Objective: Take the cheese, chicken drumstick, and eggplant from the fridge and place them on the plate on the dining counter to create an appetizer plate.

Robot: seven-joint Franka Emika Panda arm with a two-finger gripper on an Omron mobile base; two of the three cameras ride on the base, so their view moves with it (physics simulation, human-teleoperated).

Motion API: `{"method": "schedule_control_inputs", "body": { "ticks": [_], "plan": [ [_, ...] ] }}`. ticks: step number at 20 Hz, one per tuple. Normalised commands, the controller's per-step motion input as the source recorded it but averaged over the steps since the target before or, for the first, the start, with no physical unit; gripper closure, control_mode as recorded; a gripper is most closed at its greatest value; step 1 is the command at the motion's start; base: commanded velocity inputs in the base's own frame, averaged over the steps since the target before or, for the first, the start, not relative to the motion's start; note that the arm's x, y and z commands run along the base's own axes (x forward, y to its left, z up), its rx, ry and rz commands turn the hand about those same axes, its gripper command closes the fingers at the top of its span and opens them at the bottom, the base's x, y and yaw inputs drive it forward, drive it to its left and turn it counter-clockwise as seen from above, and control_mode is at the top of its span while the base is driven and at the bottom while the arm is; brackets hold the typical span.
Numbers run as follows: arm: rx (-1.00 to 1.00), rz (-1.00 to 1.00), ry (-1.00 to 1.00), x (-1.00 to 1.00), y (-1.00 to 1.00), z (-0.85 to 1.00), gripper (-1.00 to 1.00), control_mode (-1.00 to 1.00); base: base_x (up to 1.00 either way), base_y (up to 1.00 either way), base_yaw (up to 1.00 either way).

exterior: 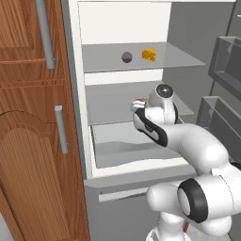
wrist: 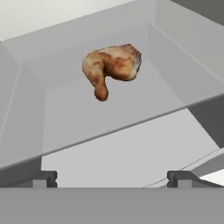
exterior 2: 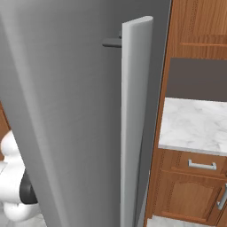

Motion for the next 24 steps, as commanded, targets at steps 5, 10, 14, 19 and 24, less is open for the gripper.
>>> {"method": "schedule_control_inputs", "body": {
  "ticks": [5, 10, 14, 19, 24],
  "plan": [
    [0.00, 0.00, 0.00, 0.24, 0.00, -0.08, -1.00, -1.00, 0.00, 0.00, 0.00],
    [0.00, 0.00, 0.00, 0.21, 0.00, -0.10, -1.00, -1.00, 0.00, 0.00, 0.00],
    [0.00, 0.00, 0.00, 0.22, 0.00, -0.11, -1.00, -1.00, 0.00, 0.00, 0.00],
    [0.00, 0.00, 0.00, 0.26, 0.00, -0.09, -1.00, -1.00, 0.00, 0.00, 0.00],
    [0.00, 0.00, 0.00, 0.30, 0.00, -0.07, -1.00, -1.00, 0.00, 0.00, 0.00]
  ]
}}
